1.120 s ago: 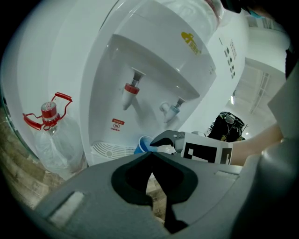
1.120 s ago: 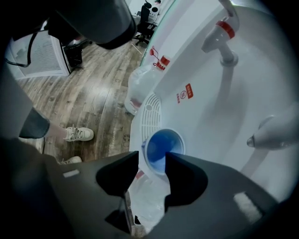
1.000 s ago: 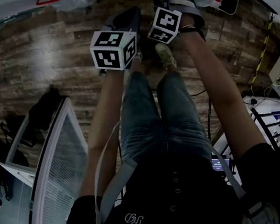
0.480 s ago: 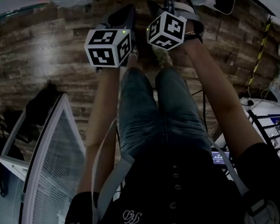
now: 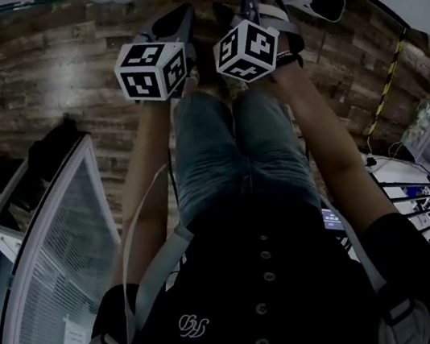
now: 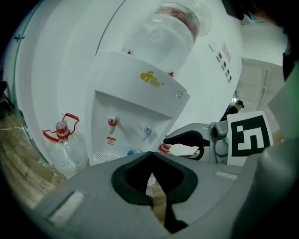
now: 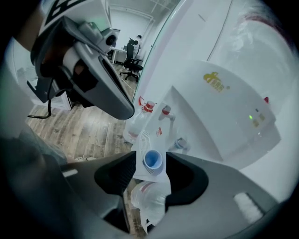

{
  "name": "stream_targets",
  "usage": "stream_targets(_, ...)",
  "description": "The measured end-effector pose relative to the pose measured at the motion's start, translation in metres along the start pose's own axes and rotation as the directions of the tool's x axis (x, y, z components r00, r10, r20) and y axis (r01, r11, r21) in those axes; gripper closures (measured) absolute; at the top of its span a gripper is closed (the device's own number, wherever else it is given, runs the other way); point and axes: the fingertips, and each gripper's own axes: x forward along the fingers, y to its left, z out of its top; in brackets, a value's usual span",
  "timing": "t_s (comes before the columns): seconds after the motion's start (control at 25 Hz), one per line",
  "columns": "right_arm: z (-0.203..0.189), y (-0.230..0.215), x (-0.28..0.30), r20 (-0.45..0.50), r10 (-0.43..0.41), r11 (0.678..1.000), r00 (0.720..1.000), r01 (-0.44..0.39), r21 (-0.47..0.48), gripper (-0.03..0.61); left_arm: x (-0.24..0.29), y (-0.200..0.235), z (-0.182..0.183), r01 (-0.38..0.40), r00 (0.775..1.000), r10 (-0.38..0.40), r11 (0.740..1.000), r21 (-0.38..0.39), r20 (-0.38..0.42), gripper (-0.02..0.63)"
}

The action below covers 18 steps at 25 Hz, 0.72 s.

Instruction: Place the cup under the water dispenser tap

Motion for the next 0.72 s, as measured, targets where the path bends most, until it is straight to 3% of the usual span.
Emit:
stream_targets(0.28,0.011,0.001,-0.059,0.044,-0.006,1.0,0.999,0.007,-0.013,0.388,-0.032,-0.04,0.015,0.01,0.999,-0.011,1.0,0.013,0.033,0.612)
stream_targets(0.52,0.032,-0.003,-0.109,0.15,0.009,0.999,0.989,-0.016,0.047,0.43,-0.06,-0.074,0.032,-0.005,0.998,0.002,0.999,0.048,0.064,0.612)
stream_targets(0.72,0.057,-0.019,-0.146,0.271,0.04,0.988,0.962,-0.079,0.134,0.439,-0.078,-0.104,0.065,-0.03,0.992,0.015,0.992,0.124,0.123,0.612)
